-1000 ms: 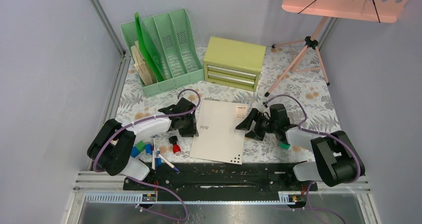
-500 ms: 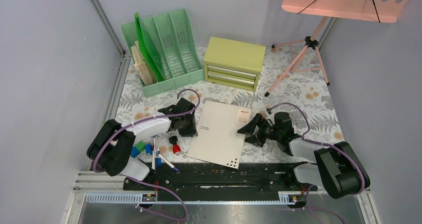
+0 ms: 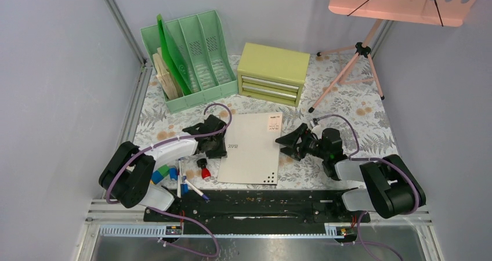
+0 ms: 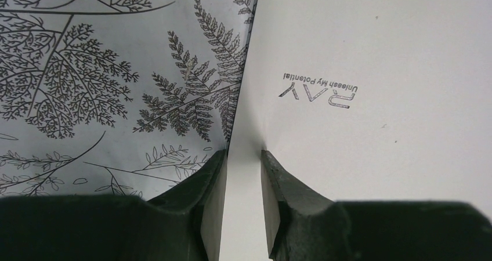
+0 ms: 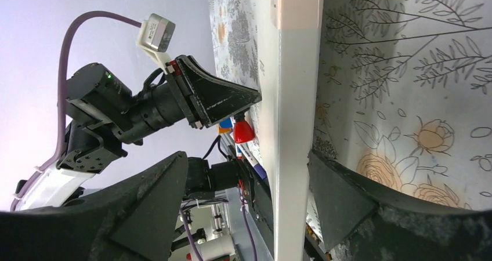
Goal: Organize the desk
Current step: Pick up the folder from the corner of the board.
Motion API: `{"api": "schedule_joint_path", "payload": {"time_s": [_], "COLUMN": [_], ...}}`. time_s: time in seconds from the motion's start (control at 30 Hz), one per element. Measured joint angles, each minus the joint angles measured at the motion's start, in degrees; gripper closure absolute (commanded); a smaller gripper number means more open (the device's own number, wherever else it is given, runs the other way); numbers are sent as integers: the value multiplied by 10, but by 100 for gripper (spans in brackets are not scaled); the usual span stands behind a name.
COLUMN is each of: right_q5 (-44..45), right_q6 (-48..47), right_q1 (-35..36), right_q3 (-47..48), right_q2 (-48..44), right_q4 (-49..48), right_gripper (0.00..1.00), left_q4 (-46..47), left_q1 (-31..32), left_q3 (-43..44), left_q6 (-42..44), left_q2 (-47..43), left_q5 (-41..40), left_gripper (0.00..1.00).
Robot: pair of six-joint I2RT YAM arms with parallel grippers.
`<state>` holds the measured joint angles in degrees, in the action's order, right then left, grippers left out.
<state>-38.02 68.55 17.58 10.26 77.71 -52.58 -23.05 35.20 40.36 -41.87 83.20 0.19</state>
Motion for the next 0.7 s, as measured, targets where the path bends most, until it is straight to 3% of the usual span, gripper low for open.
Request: {"api": "schedule_joint_path", "payload": {"time_s": [0.33, 0.47, 0.7], "right_q5": [13, -21, -28], "right_q6": [0, 3, -11], "right_q1": [22, 87, 106], "right_q3": [16, 31, 38], "right_q2": [-16, -13, -4], "right_q4": [-7, 2, 16], "right_gripper": [21, 23, 48], "left_q4": [2, 59, 97], "left_q1": [0, 12, 16], "left_q3": [-6, -7, -12], "left_q6": [0, -18, -31], "left_q2": [-7, 3, 14], "left_q5": [-7, 45, 75], "left_gripper": [74, 74, 74]}}
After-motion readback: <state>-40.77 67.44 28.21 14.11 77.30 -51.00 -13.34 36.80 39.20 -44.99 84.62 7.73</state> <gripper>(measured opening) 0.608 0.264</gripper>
